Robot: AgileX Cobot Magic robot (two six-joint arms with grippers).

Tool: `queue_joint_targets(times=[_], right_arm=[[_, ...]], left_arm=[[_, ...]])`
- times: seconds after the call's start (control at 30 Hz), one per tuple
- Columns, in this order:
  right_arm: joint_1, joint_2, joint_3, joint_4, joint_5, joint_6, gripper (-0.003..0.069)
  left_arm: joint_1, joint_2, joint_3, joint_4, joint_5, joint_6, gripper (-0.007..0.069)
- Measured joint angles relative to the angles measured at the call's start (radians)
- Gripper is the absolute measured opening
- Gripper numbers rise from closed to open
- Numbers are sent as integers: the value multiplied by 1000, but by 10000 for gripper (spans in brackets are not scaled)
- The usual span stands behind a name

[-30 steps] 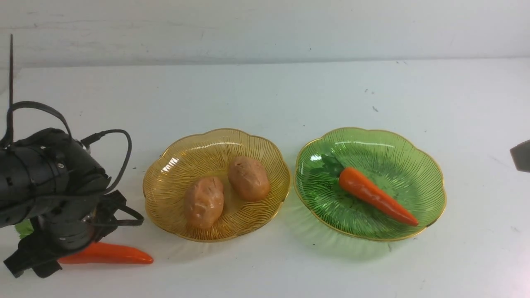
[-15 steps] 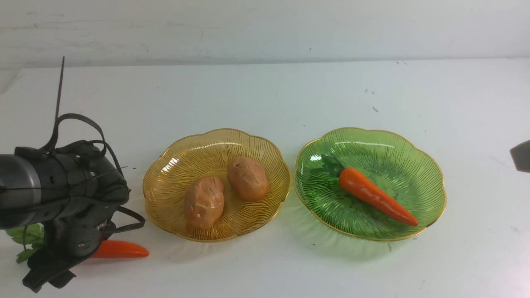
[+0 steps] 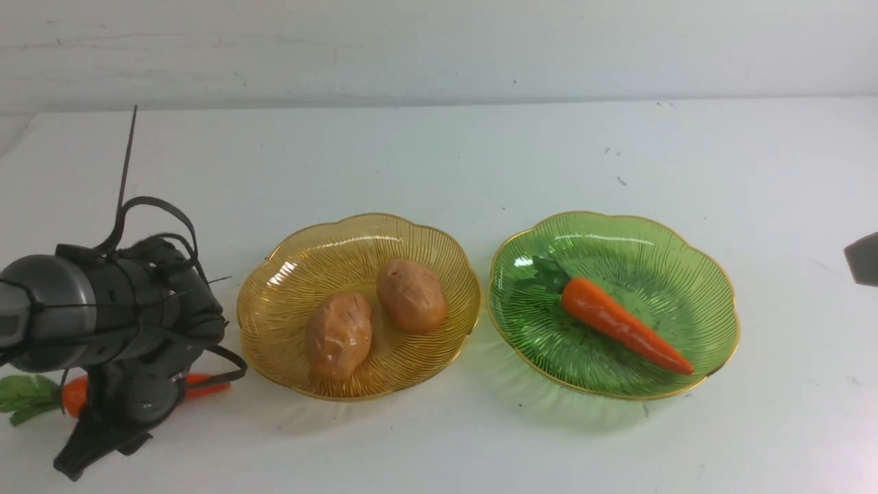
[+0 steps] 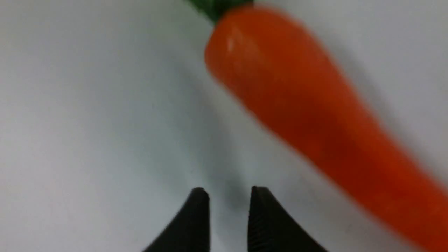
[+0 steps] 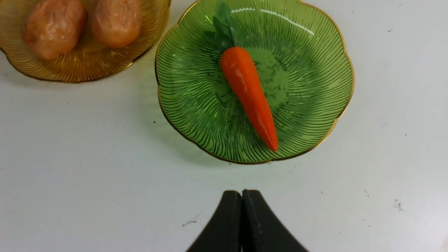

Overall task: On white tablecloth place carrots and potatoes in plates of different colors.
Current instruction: 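Pick up the carrot from the table and place it on the green plate with the left gripper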

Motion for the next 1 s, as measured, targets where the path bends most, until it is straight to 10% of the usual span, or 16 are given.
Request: queue_joint_targets(times=[0.13,0.3,0.63,1.0], right_arm=[[0,1,0,1,1,0,-15],[0,2,0,0,1,0,-15],[0,2,0,15,1,0,-15],[0,2,0,19,14,0,-15]], left_arm=[[-1,-1,16,-47,-34,66,24],[-2,-110,16,-46,-66,169,6],[191,-441,-102,-242,-53,982,59],[296,-159,-105,-393,-237,597,535]])
